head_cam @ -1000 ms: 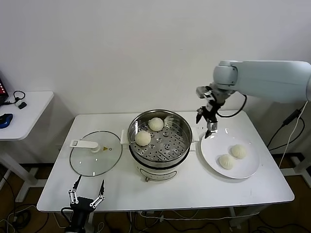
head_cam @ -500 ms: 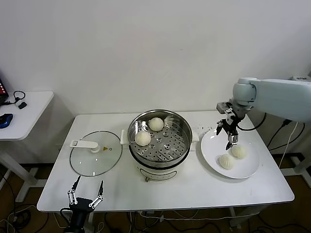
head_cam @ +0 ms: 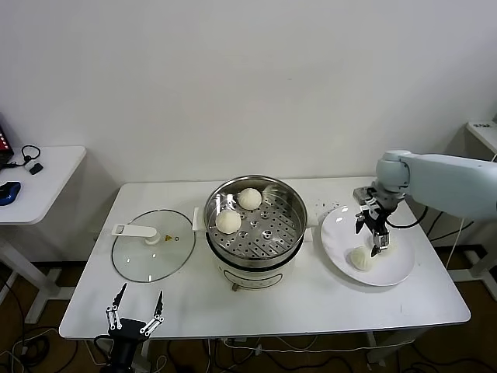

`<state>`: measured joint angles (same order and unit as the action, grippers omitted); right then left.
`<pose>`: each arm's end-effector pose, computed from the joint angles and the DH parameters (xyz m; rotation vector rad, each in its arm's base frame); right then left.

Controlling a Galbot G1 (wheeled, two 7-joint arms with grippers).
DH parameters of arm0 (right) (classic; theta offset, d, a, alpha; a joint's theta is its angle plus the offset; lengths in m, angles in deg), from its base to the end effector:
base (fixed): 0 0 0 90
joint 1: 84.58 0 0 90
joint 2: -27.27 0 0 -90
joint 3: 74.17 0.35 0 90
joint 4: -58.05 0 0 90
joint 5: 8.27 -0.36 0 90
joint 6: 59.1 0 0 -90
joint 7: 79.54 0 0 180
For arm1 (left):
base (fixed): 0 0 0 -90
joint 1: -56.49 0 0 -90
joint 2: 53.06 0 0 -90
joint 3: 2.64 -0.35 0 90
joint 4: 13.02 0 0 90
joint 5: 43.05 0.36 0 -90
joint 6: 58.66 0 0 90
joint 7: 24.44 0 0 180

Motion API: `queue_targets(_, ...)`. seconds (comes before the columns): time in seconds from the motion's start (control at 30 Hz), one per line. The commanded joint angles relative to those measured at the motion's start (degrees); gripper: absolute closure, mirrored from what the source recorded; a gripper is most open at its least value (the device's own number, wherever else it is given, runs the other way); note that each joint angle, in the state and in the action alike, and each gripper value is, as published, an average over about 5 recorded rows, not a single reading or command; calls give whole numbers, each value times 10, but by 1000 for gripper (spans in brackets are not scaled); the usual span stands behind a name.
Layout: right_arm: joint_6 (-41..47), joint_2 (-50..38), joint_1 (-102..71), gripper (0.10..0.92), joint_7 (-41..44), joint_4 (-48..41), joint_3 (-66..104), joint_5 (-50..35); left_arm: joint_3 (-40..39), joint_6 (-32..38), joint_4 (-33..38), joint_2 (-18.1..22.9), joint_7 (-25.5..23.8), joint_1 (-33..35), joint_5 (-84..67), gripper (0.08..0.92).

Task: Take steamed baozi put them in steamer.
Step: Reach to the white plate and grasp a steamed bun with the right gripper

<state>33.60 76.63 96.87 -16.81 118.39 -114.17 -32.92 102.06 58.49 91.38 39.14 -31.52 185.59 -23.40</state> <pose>0.5618 -0.1621 -0.1869 1.3639 -1.0535 1.2606 0.0954 0.0784 -0.4173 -0.0820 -3.0312 -0.6794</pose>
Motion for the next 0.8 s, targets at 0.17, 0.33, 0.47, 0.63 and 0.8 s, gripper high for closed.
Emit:
queue_targets(0.17, -1, 1, -74, 203, -6, -28, 58, 36, 4, 1, -1, 28, 0, 1, 1, 177)
queue_targets(0.33, -1, 0, -74, 203, -7, -28, 57, 40, 3, 1, -2, 28, 0, 1, 1, 177)
queue_targets(0.47, -1, -3, -74, 203, -7, -26, 56, 47, 2, 1, -3, 28, 0, 0, 1, 177)
queue_targets(0.63, 1, -5, -75, 203, -8, -24, 56, 49, 2, 0, -4, 28, 0, -1, 2, 177)
queue_targets(0.8, 1, -3, -77, 203, -10, -26, 57, 50, 2, 0, -4, 28, 0, -2, 3, 177)
